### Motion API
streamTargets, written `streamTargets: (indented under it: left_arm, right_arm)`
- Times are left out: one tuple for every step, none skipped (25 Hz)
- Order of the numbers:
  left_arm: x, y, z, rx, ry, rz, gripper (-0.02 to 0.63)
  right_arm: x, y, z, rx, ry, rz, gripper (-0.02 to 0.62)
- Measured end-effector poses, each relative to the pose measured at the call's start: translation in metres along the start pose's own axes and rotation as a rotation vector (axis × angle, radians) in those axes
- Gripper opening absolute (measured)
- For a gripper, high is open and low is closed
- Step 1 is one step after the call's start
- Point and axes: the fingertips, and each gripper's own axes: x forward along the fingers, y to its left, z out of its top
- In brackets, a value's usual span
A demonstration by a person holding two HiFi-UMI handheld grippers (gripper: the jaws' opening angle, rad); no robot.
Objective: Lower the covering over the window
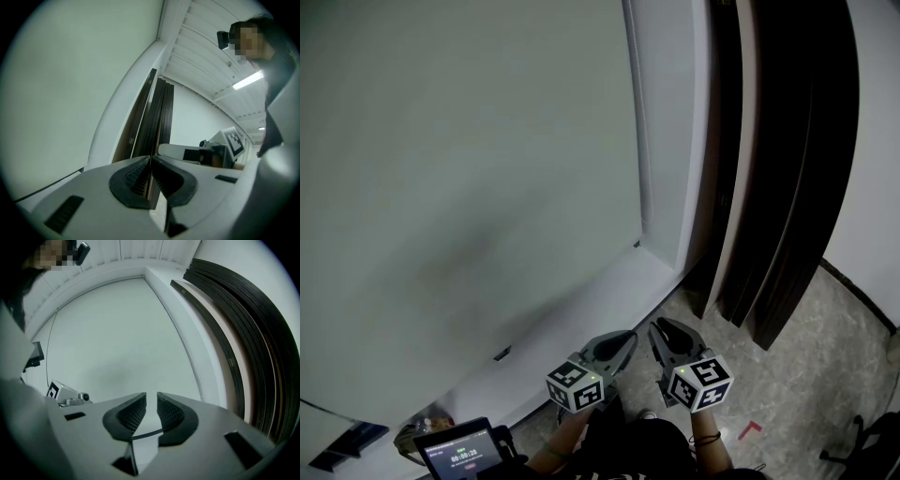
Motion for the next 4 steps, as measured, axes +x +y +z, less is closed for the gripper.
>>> streamTargets:
  left_arm:
    - [-0.0039, -0.0029, -0.0004, 0.003, -0.001, -0.002, 0.002]
    - [-0.007, -0.005, -0.0006, 0.006, -0.001, -0.003, 0.003]
    - [-0.0095, -0.0064, -0.0007, 0.009, -0.002, -0.004, 0.003]
    - [-0.0116, -0.0074, -0.0008, 0.012, -0.003, -0.005, 0.003]
  right_arm:
    - [-0.0031, 0.0036, -0.0002, -0.002, -0.003, -0.001, 0.075]
    - [-0.0055, 0.0065, -0.0002, -0.005, -0.006, -0.002, 0.075]
    - [-0.0072, 0.0087, -0.0001, -0.007, -0.009, -0.004, 0.075]
    - [-0.0086, 0.0106, 0.0002, -0.009, -0.013, -0.005, 0.075]
